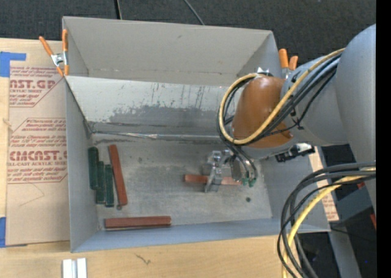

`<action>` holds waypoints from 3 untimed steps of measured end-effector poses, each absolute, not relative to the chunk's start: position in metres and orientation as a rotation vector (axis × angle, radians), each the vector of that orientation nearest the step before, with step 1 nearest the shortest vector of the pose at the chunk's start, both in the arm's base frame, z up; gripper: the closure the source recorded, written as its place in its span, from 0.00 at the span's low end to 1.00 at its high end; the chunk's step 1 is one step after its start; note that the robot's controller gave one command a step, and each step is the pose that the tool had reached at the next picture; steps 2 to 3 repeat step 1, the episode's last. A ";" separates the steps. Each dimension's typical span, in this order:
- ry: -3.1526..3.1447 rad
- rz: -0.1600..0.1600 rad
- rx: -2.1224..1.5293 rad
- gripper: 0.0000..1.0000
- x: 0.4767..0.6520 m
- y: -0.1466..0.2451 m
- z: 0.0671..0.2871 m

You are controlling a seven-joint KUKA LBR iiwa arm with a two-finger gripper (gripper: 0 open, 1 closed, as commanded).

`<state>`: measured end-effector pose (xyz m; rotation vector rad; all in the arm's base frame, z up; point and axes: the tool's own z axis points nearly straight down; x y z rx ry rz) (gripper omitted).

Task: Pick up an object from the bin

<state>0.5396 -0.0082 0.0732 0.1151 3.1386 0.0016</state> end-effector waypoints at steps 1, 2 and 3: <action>3.137 0.002 0.099 1.00 0.546 0.003 0.211; 3.137 0.002 0.099 1.00 0.546 0.003 0.211; 3.137 0.002 0.099 1.00 0.546 0.003 0.211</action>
Offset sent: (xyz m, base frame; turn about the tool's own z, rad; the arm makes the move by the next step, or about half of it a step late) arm 0.0000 0.0000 0.0000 0.0000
